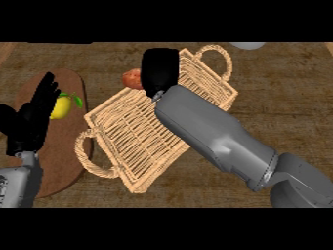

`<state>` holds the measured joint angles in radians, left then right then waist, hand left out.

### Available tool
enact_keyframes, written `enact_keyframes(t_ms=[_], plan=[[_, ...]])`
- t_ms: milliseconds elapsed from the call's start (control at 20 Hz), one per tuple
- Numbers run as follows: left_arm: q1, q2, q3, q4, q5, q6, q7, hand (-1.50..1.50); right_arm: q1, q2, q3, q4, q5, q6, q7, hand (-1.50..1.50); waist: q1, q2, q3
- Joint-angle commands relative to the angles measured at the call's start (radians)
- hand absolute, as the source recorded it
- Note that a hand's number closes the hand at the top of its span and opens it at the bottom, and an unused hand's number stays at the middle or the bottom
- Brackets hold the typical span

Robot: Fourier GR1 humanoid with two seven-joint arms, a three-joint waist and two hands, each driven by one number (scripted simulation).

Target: Pick the sweet potato from the placemat and place it in the basket

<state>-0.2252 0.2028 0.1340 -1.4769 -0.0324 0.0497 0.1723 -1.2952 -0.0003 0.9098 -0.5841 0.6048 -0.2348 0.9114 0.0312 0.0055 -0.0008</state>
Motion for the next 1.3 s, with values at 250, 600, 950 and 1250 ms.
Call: enact_keyframes(t_ms=[250,600,950,1250], plan=[[0.024,-0.019,-0.025,-0.078,-0.013,0.013,0.051,0.00,0.027,0.000,0.001,0.016,0.016,0.035,-0.015,1.50,-0.002,-0.003,0.001],[0.016,-0.026,-0.021,-0.005,-0.023,0.009,-0.006,0.00,0.058,0.000,-0.021,0.063,-0.019,0.035,-0.062,1.50,0.006,0.003,0.000],[0.031,0.000,0.017,-0.047,0.012,-0.011,0.028,0.00,0.094,0.000,-0.059,0.009,-0.047,0.068,-0.049,1.50,-0.008,-0.003,0.001],[-0.015,0.011,0.017,-0.011,0.000,-0.014,0.029,0.00,0.091,0.000,-0.058,0.047,-0.094,0.133,0.026,1.50,0.006,0.001,0.000]])
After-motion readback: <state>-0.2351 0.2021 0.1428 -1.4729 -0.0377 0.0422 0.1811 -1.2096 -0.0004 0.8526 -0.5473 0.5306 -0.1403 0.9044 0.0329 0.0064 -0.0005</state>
